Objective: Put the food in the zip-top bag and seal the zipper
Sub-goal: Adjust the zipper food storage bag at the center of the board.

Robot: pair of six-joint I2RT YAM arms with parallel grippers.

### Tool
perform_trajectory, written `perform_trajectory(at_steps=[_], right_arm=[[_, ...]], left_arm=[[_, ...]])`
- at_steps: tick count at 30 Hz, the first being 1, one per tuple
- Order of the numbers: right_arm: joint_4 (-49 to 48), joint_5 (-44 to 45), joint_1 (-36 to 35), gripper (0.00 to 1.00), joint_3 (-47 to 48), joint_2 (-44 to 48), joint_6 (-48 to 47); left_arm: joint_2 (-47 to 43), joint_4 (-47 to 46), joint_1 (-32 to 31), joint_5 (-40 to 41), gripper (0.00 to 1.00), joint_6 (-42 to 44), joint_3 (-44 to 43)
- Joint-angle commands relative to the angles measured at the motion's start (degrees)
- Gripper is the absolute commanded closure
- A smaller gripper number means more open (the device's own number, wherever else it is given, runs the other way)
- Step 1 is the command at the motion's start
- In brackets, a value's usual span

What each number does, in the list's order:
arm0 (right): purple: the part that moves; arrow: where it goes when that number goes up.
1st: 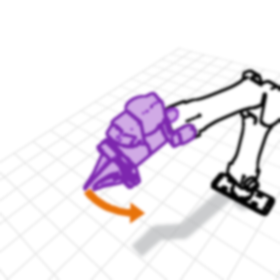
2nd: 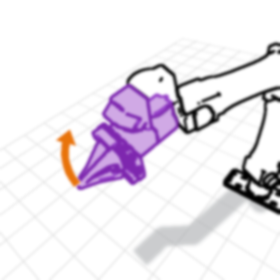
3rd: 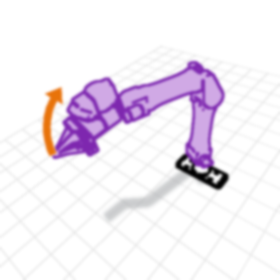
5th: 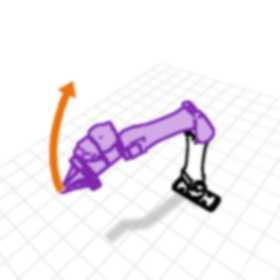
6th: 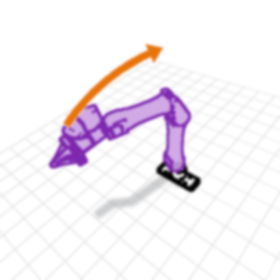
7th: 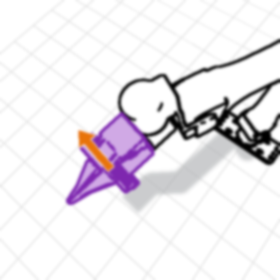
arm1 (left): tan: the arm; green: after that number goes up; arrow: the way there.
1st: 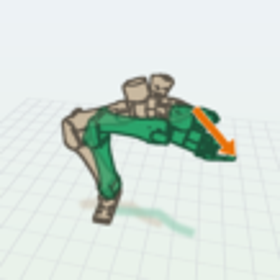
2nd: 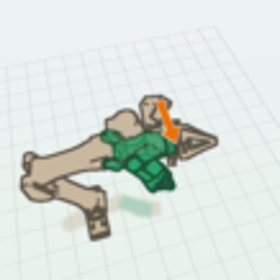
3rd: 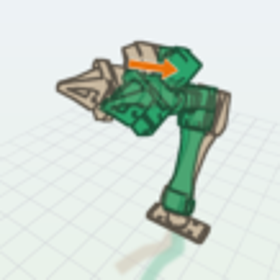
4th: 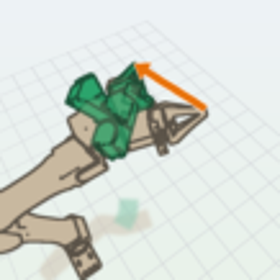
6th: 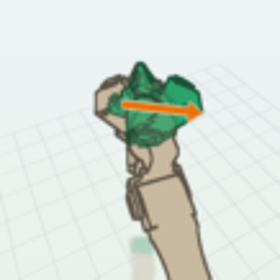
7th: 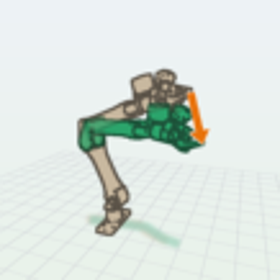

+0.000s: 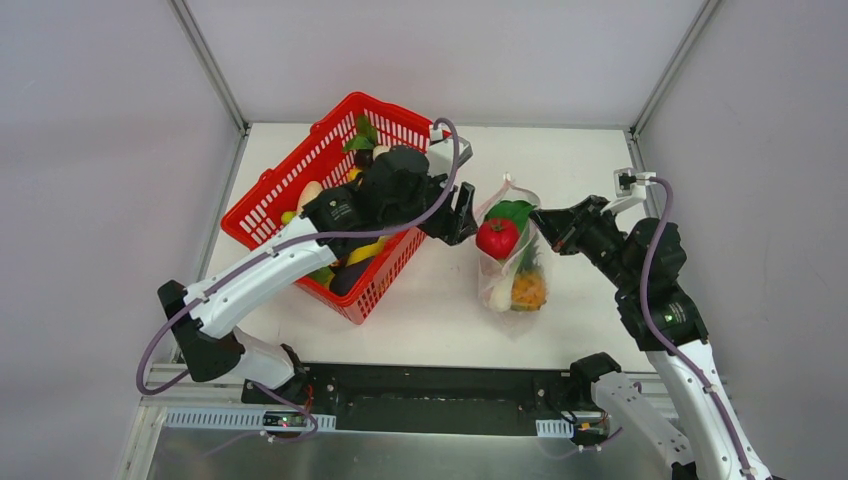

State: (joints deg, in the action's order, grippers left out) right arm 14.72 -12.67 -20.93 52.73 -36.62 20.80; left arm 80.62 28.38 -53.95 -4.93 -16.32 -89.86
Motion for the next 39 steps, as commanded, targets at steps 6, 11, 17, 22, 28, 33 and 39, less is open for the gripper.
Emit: perform_trajectory(at_steps=[6, 11, 17, 22, 28, 33, 39], right_arm=[[-6.1, -0.5, -0.2, 1.0, 1.1, 1.4, 0.4], [-5.7, -0.3, -0.2, 1.0, 1.0, 1.5, 0.0], [-4.2, -2.7, -0.2, 1.0, 1.8, 0.2, -2.4], [-1.0, -2.5, -0.2, 1.0, 3.6, 0.3, -6.1], [-4.9, 9.7, -0.2, 1.0, 1.3, 4.8, -3.0], [4.8, 7.7, -0.3, 1.0, 6.0, -5.2, -3.5], [6.4, 2.6, -0.2, 1.0, 11.2, -11.1, -3.5]], left_arm=[[4.5, -6.1, 1.9, -3.4, 0.5, -9.2, 3.7], [5.9, -4.5, 2.2, -4.7, 0.83, -9.3, 1.7], [3.6, -4.1, 2.2, -8.0, 1.0, -7.5, -4.1], [4.3, -1.3, 2.2, -11.4, 1.0, -6.0, -10.8], [9.8, 7.6, 2.6, -9.6, 1.0, -3.1, -18.5], [19.5, 17.0, 2.6, -9.6, 1.0, -1.5, -28.7], [20.9, 17.0, 2.7, -13.8, 1.0, -1.6, -35.2]])
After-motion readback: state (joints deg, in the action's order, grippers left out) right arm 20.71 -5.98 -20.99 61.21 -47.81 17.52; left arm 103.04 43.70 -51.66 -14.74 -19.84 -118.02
